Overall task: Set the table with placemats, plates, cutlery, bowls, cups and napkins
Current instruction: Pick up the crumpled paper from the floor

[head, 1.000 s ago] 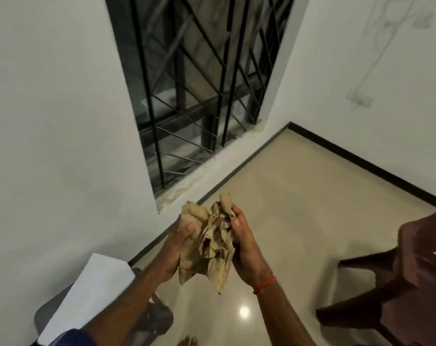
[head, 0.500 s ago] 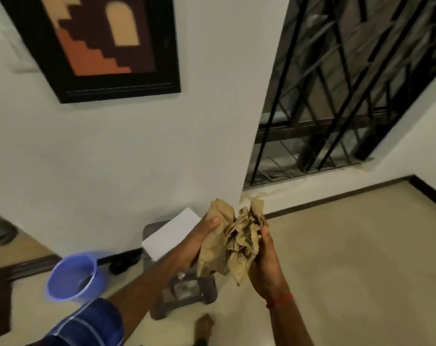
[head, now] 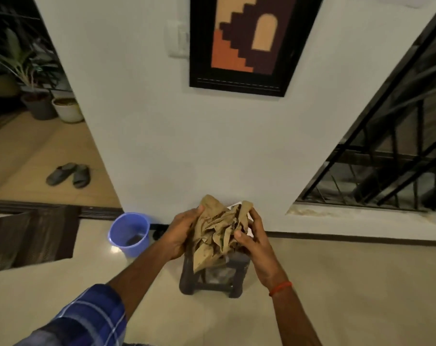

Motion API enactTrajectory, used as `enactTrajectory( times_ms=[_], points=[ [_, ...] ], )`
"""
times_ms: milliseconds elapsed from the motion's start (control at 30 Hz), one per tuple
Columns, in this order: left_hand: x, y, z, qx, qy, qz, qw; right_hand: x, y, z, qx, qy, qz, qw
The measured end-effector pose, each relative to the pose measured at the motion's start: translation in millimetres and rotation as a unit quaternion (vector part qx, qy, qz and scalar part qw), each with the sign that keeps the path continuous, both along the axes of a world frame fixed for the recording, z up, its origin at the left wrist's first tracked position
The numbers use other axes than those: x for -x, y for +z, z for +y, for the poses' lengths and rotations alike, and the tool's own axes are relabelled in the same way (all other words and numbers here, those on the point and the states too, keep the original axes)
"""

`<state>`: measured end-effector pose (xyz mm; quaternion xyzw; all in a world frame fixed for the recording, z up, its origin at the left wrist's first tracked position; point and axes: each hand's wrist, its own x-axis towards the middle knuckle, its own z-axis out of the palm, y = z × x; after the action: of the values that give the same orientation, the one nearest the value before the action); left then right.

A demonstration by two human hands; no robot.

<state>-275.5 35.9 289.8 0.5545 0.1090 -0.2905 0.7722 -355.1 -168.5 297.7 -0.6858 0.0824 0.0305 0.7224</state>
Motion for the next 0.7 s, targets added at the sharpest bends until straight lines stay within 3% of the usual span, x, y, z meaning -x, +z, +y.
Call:
enactTrajectory(
  times_ms=[167,300,467,700],
  points=[
    [-1,0,75,-0.038,-0.055,-0.011,0.998,-22,-2,74,0.026,0.047,0.006,0.999],
    [-6,-18,151,-0.026,-0.018,-0.031,0.999,-43,-17,140,0.057,0.101,0.012,0.993],
    [-14,-43,241,-0.078,0.019,-0.061,0.995,-59,-42,212,0.102,0.141,0.046,0.984],
    [-24,-65,302,-0.113,0.028,-0.086,0.99,-81,-65,272,0.221,0.151,0.054,0.962]
  ],
)
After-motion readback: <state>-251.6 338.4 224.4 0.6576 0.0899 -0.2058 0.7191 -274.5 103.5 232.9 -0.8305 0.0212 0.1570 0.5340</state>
